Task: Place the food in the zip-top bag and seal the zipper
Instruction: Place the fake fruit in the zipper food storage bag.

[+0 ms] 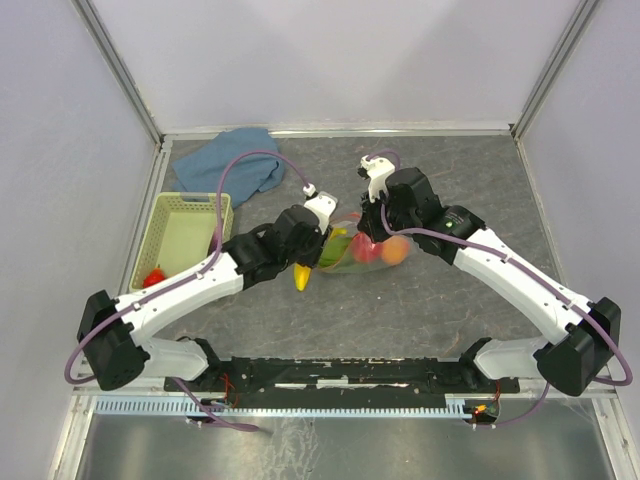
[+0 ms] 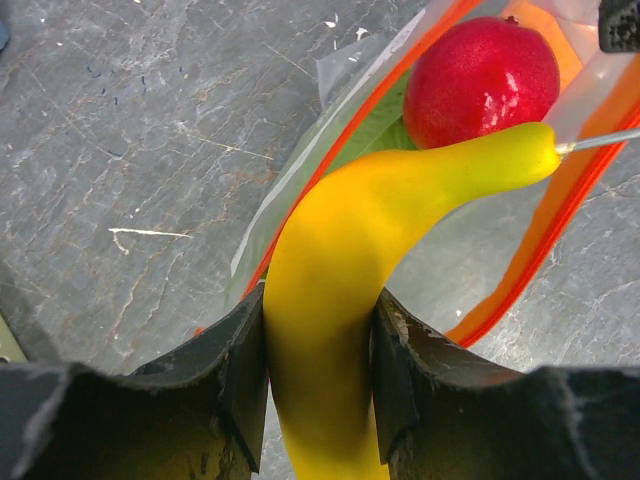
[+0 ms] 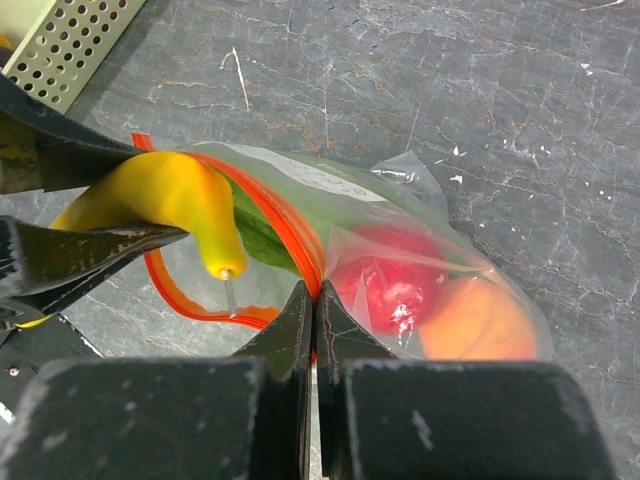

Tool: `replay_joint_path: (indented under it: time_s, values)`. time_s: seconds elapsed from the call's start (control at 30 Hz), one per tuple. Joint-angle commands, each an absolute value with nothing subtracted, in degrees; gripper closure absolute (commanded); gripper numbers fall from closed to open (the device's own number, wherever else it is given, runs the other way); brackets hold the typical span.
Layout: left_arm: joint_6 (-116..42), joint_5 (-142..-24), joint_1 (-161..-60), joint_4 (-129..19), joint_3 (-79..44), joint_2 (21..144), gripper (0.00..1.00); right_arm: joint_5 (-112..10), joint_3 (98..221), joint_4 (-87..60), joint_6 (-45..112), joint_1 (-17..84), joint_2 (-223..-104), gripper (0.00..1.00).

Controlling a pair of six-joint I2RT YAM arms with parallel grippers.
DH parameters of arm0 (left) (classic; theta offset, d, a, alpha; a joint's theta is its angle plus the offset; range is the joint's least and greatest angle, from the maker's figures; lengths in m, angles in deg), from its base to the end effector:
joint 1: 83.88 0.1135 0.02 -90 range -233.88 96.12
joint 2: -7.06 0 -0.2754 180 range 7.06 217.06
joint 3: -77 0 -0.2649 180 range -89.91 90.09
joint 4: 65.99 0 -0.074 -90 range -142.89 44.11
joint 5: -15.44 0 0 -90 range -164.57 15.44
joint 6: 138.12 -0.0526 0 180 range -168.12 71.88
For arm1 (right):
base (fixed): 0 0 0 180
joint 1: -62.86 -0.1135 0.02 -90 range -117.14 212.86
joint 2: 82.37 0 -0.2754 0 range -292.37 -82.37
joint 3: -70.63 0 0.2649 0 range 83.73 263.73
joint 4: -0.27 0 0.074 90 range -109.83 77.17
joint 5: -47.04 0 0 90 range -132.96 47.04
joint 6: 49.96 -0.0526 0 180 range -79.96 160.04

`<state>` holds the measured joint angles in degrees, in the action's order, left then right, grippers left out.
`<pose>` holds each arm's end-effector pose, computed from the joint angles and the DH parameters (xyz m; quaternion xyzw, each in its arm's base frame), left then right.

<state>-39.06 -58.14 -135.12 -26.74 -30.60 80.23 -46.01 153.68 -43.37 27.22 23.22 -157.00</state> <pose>0.1997 -0.2250 0.2935 0.2665 0.8587 -0.0981 0.4266 0.2388 0.2015 0.3449 -0.2178 0.8605 0.2245 0.4021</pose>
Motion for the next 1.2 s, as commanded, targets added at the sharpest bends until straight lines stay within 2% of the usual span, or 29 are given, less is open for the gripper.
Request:
replay_joint_path:
  time_s: [0.0, 0.63, 1.07, 1.17]
  values:
    - [-42.0, -54.6, -135.1, -23.7, -25.5, 83.8, 0.90, -47.1, 155.8, -41.5, 26.9, 23.1, -154.7, 0.98]
    - [-41.1, -57.6, -132.9, -17.7, -15.3, 94.3, 0.87, -49.8, 154.8, -40.9, 28.2, 23.1, -153.5, 0.98]
    - [-47.3, -67.2, -132.9, -23.3, -14.2, 95.7, 0.78, -51.5, 153.9, -39.4, 27.4, 23.1, -152.8, 0.98]
    - [-47.6, -67.5, -132.9, -26.3, -15.7, 95.8, 0.73, -51.2, 153.2, -38.7, 27.4, 23.1, -151.7, 0.98]
